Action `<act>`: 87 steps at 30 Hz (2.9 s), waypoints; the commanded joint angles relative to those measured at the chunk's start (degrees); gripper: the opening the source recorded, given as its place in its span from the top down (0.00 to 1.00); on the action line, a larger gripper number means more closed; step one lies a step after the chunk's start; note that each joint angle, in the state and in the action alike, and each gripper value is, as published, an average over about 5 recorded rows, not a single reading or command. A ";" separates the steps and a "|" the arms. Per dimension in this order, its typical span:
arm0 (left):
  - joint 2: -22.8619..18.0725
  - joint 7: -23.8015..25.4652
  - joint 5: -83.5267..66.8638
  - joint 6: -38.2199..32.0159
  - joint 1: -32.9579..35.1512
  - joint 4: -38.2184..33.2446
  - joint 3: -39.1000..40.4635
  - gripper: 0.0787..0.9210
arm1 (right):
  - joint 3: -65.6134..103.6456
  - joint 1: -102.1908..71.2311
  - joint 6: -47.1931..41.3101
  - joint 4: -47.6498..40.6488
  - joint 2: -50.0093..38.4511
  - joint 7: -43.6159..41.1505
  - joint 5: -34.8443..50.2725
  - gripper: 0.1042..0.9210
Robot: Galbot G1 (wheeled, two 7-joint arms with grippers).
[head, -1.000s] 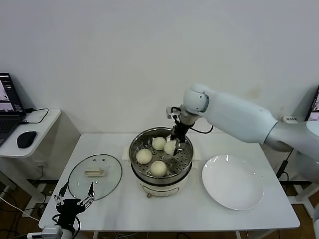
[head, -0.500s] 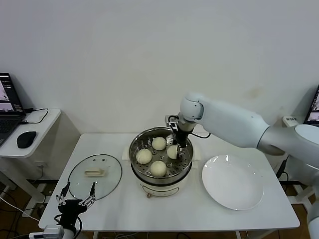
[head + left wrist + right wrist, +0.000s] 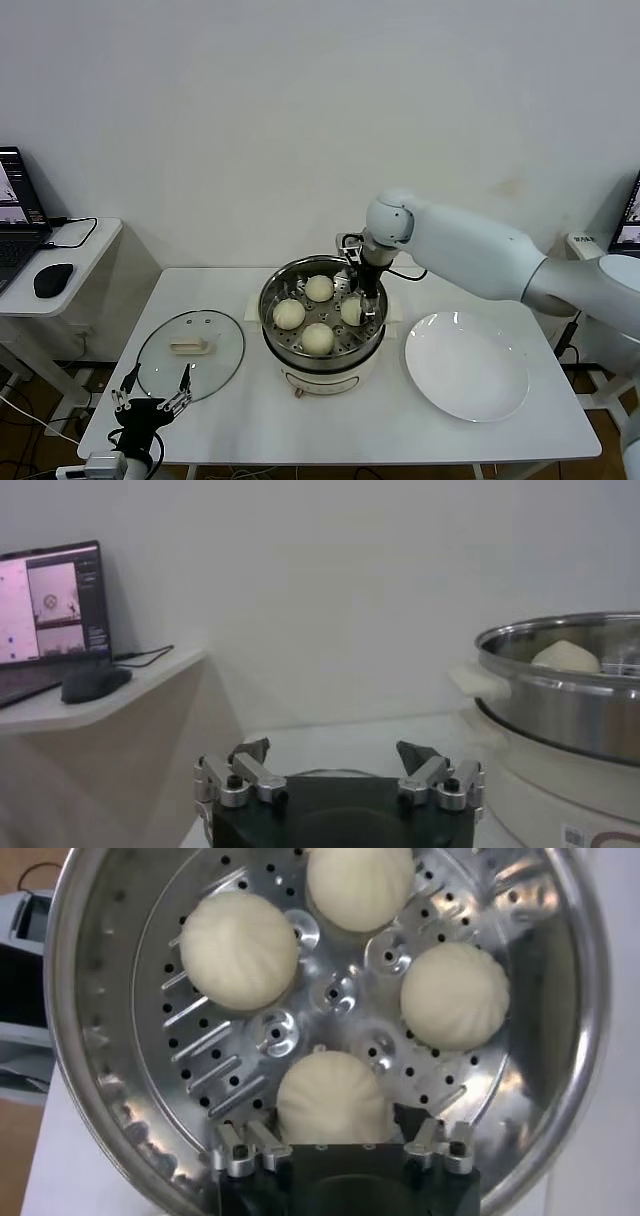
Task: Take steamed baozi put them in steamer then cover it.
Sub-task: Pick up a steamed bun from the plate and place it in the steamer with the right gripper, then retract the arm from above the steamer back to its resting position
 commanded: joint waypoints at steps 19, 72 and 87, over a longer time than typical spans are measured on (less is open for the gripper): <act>-0.83 -1.92 0.14 -1.16 3.29 -1.28 0.73 0.12 | 60.08 -40.22 10.50 31.69 -26.09 44.00 20.83 0.12; 13.65 -6.22 86.05 -10.26 -23.41 35.16 7.42 0.12 | 104.79 -111.24 31.60 50.87 3.15 69.66 24.63 0.12; 14.68 -5.43 85.72 -11.77 -27.20 40.20 8.57 0.12 | 106.14 -111.46 31.69 51.04 3.47 69.73 24.71 0.12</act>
